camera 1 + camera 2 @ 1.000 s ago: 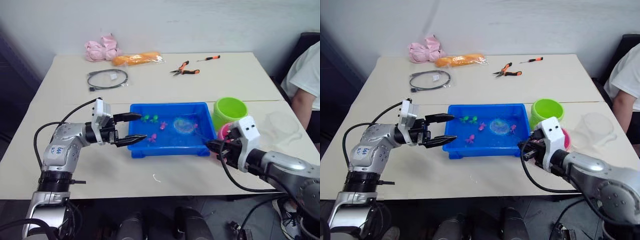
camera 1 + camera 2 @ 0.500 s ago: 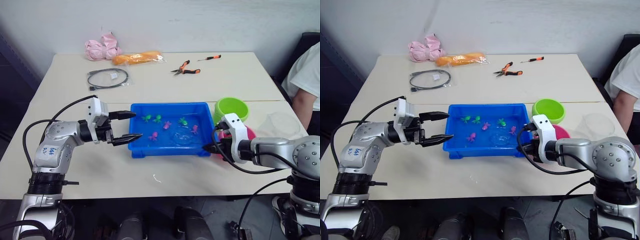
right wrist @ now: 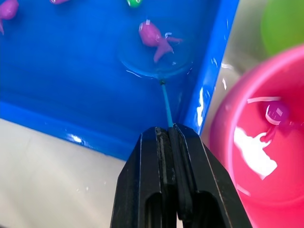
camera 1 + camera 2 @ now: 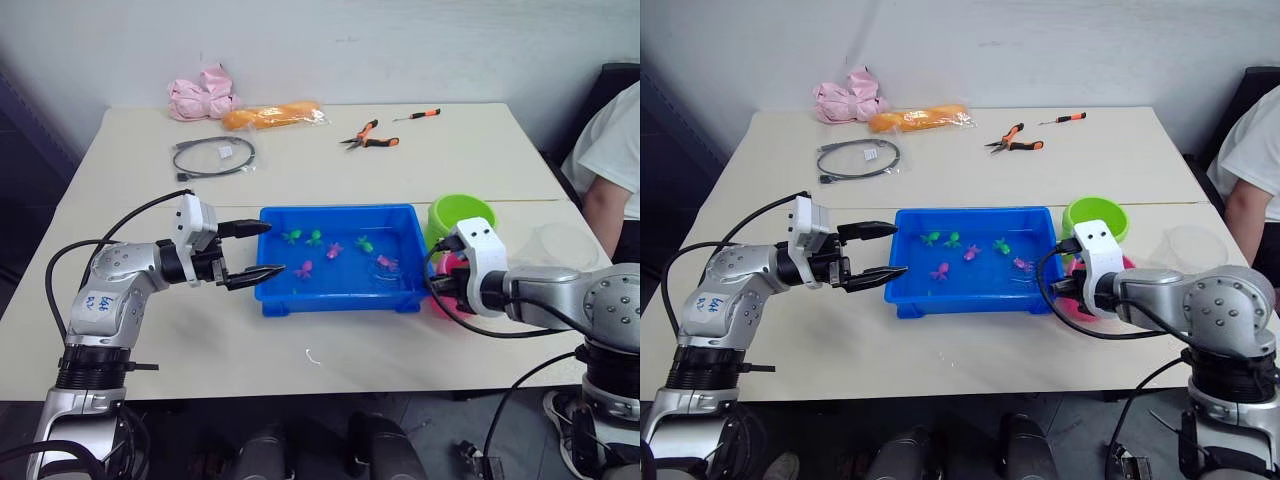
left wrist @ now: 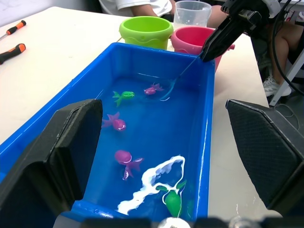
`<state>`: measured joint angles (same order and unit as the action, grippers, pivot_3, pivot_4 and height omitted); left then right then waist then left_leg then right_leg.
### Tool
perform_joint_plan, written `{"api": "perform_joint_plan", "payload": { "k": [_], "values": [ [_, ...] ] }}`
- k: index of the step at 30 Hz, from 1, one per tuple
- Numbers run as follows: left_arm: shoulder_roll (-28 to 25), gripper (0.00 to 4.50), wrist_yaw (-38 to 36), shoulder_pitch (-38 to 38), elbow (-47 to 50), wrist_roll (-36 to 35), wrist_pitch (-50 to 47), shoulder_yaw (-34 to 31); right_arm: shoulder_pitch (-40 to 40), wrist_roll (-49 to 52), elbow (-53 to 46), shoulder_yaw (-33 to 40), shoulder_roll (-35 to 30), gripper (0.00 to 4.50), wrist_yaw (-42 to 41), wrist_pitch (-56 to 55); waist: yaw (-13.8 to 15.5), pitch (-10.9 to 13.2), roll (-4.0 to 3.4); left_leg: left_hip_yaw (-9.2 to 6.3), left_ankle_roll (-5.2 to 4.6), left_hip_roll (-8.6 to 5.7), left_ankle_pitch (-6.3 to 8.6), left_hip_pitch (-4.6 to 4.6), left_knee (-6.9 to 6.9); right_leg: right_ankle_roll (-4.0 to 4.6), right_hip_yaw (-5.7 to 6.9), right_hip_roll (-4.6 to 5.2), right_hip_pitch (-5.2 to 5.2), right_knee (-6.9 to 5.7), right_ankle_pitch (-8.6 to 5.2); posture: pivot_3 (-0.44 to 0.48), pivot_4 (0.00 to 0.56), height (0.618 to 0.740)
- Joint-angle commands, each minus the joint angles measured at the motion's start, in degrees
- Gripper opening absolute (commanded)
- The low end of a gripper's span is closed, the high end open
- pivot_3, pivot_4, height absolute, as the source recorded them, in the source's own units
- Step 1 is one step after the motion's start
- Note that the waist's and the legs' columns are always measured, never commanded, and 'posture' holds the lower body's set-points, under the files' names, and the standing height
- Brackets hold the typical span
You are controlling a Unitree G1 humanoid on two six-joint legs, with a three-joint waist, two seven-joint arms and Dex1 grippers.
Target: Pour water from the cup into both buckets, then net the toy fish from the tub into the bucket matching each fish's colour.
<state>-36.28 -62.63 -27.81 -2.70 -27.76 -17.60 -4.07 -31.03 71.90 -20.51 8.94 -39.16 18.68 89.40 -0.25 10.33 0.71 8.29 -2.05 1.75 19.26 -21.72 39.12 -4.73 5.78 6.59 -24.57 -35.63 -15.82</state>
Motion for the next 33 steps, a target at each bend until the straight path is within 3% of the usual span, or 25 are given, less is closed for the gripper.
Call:
{"api": "perform_joint_plan", "payload": {
  "k": [1, 11, 19, 25, 28, 33],
  "values": [
    [0.2, 4.44, 0.2, -0.3, 2.2, -0.6, 0.1, -0.6, 0.7, -3.0, -5.6, -0.8, -1.8, 0.00, -4.3, -2.3, 0.0, 0.0, 0.00, 0.00, 0.00, 0.00, 0.00, -0.02, 0.00, 0.00, 0.00, 0.00, -0.01, 0.00, 0.00, 0.000, 0.150, 0.740],
    [0.5, 4.44, -0.1, -0.4, 1.7, -0.6, 0.2, -0.4, 5.5, -2.1, -14.4, 4.6, -9.9, 0.00, -17.8, -3.8, 0.2, 0.0, 0.00, -0.15, -0.01, -0.01, 0.00, -0.29, 0.00, -0.05, 0.15, 0.00, -0.11, 0.12, 0.03, 0.000, 0.150, 0.740],
    [1.8, 4.44, -1.6, -2.3, -0.6, -0.5, 0.9, 0.7, 14.1, 2.7, -19.0, 17.2, -15.4, 0.00, -22.7, -7.6, 0.3, 0.0, 0.00, -0.27, -0.03, -0.03, 0.00, -0.38, 0.01, -0.08, 0.20, -0.02, -0.10, 0.20, 0.04, 0.000, 0.150, 0.740],
    [3.9, 4.44, -3.3, -5.2, -2.6, -1.1, 0.0, 1.9, 35.1, -7.2, -28.8, 36.0, -14.9, 0.00, -41.0, -22.2, 1.6, 0.0, 0.00, -0.36, -0.05, -0.07, 0.00, -0.44, 0.00, -0.12, 0.29, -0.27, -0.06, 0.31, 0.07, 0.000, 0.150, 0.740],
    [5.0, 4.44, -5.1, -6.9, -4.5, -0.8, -0.2, 3.5, 48.1, -16.6, -29.6, 44.6, -9.4, 0.00, -47.2, -31.2, 2.0, 0.0, 0.07, -0.40, -0.12, -0.11, -0.01, -0.42, 0.02, -0.25, 0.31, -0.33, 0.08, 0.46, 0.14, 0.000, 0.150, 0.740],
    [5.6, 4.44, -7.2, -8.3, -6.5, -0.1, 0.3, 4.5, 60.9, -30.3, -29.4, 45.1, -2.9, 0.00, -51.6, -44.4, 1.6, 0.0, 0.08, -0.23, -0.30, -0.23, 0.00, -0.34, 0.04, -0.47, 0.36, -0.33, 0.13, 0.64, 0.27, 0.000, 0.150, 0.740]
  ]
}}
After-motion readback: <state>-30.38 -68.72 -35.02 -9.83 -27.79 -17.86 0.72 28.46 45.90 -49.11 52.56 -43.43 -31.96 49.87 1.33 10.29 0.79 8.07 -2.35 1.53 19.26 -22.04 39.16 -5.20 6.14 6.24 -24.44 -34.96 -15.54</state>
